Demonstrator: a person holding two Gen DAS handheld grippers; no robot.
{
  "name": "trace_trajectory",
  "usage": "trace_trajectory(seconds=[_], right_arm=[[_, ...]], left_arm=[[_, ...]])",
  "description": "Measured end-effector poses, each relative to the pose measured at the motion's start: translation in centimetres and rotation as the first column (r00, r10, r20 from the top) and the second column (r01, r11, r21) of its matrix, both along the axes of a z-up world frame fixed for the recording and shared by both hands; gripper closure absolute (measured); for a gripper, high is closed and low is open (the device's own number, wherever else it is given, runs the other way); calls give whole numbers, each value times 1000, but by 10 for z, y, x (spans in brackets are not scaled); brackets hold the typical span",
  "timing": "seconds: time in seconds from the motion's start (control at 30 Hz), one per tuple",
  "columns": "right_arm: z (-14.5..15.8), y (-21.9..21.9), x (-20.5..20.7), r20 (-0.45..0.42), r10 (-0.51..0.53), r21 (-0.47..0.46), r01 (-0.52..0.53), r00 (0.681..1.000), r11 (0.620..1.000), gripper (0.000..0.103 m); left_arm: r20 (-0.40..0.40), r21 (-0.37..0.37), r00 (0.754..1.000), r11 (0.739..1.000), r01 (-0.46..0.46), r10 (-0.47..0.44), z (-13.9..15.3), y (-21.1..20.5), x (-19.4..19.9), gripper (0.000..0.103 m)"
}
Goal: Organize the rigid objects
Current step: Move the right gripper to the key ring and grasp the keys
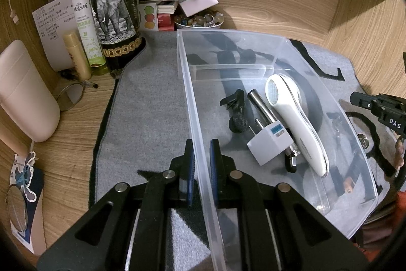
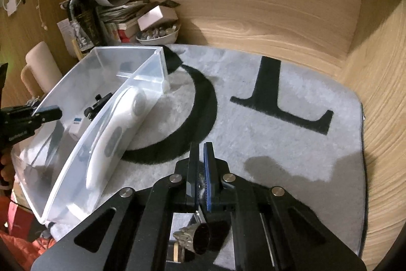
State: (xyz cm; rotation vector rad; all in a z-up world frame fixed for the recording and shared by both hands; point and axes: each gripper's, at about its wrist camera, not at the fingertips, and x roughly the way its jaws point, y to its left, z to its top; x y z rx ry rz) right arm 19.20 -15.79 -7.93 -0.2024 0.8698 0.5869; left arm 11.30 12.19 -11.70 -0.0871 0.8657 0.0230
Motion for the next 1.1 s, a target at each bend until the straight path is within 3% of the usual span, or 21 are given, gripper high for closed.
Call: trace_trajectory(seconds=[0.07, 0.1, 0.2, 0.23, 0.57, 0.8, 0.9, 0.97, 1.0, 1.1], right_arm=[[0, 0, -1, -31, 9, -3, -9, 999, 1000, 97], [-2, 1, -1, -36, 13, -15, -14, 999, 1000, 91], [-7, 0, -5, -41, 23, -30, -24, 999, 999, 51], [-8, 0, -6, -43, 32, -33, -33, 999, 999, 48], [-41, 11, -6, -161, 68, -88, -83, 985, 993, 48], [-45, 24, -9, -130, 87, -134, -104, 988, 986, 42], [-46, 24, -12, -103, 94, -142, -108, 990, 984, 48], [-44, 20, -11, -97, 77, -130, -90, 992, 987, 60], [-43, 16, -9, -100, 64, -118, -76, 993, 990, 71], [-42, 11, -4, -110, 45, -93, -55, 993, 994, 74]], left_arm=[[0, 1, 1000, 1000, 0, 0, 0, 0, 0, 92], [-1, 2, 1000, 1000, -1, 1, 0, 0, 0, 92], [-1, 2, 1000, 1000, -1, 1, 0, 0, -1, 92], [0, 2, 1000, 1000, -1, 1, 0, 1, -2, 92], [-1, 2, 1000, 1000, -2, 2, 0, 0, -1, 92], [-1, 2, 1000, 1000, -2, 2, 0, -1, 0, 92], [0, 2, 1000, 1000, -3, 3, 1, -1, -1, 92], [0, 1, 1000, 1000, -3, 3, 1, -1, -1, 92], [-1, 1, 1000, 1000, -3, 3, 1, -1, -2, 92], [-1, 2, 1000, 1000, -2, 2, 1, -1, -1, 92]])
